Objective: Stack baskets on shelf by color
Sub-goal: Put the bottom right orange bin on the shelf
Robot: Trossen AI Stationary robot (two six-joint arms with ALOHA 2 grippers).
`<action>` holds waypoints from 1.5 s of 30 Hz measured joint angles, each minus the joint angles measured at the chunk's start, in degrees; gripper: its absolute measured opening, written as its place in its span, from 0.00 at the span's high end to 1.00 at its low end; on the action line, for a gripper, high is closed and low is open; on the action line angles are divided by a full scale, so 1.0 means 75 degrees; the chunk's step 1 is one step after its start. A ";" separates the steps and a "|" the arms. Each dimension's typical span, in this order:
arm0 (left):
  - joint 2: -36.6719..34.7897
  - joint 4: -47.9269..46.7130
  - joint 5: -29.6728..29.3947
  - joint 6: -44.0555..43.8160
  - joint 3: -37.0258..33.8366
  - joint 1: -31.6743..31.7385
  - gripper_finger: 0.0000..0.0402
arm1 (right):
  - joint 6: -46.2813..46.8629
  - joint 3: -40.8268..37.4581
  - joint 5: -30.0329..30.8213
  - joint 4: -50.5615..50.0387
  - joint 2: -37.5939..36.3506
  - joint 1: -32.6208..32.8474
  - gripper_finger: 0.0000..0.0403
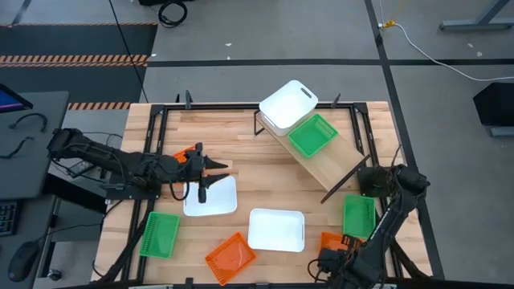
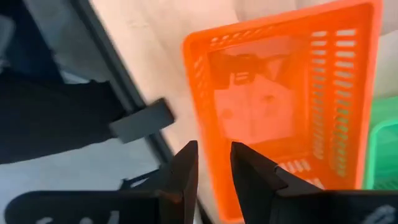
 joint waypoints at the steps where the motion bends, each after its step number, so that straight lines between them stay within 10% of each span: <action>1: 0.0000 0.0000 0.0002 -0.0040 0.0000 -0.0057 0.67 | -0.0100 -0.0003 -0.0013 -0.0042 0.0058 0.0000 0.75; 34: 0.0003 0.0164 -0.0288 -0.0474 0.0000 -0.1356 0.67 | 0.0315 -0.1217 0.0418 0.1714 0.0299 0.0383 0.74; 45: 0.0003 0.0305 -0.0200 -0.0462 0.0000 -0.1493 0.67 | -0.0026 -0.1389 0.0138 0.1916 0.0296 0.0380 0.97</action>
